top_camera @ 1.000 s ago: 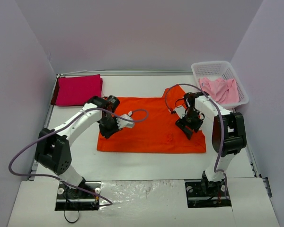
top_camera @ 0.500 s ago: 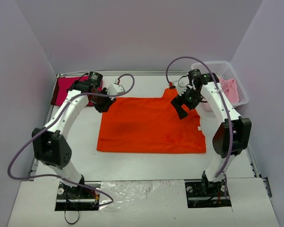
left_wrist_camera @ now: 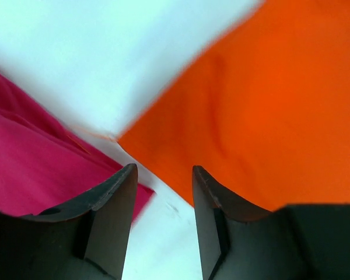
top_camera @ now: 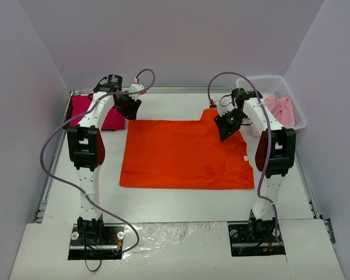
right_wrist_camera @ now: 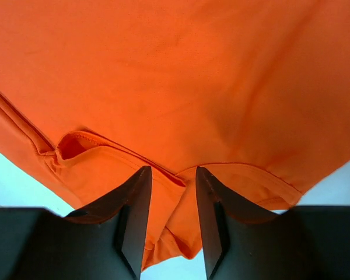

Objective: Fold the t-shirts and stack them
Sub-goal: Grap the side of the flattened tshirt furthest away from the robot with both arms

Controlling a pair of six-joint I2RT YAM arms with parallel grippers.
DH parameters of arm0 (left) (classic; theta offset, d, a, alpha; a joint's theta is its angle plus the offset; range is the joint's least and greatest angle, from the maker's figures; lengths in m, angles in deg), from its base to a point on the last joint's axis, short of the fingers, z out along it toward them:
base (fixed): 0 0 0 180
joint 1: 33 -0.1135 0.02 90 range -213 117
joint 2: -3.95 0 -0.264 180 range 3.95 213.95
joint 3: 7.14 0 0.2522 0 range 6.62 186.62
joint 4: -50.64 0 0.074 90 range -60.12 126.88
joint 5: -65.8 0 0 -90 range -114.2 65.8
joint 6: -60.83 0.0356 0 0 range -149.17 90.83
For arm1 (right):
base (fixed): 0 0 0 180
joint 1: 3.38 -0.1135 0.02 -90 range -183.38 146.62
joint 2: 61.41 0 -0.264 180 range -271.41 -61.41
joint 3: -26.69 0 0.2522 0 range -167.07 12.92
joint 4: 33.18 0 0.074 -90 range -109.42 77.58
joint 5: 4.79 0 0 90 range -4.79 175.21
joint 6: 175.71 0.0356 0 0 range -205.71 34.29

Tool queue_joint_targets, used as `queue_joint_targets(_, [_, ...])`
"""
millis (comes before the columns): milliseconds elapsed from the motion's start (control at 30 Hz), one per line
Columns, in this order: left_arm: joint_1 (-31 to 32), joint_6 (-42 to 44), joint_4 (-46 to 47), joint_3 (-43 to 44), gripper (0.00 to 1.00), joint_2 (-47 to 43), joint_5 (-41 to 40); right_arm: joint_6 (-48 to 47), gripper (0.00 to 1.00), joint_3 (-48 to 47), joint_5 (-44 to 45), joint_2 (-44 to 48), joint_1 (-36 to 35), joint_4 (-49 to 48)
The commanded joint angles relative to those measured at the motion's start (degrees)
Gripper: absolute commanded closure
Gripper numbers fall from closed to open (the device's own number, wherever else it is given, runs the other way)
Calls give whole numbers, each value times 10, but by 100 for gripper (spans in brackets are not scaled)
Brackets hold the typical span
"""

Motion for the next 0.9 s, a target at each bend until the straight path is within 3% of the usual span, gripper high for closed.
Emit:
queue_joint_targets(0, [-17,-38,-11,117,59,45,26,-8,65,-14,-23,-8,3,18])
queue_joint_targets(133, [-35,-79,-35,221,56,142,39,-11,62,-12,-15,-16,5,19])
queue_joint_targets(267, [-51,-116,-39,257,53,179,75,-9,61,-13,-6,-18,6,18])
queue_joint_targets(867, [-54,-79,-82,203,54,203,90,-15,61,7,7,-36,6,17])
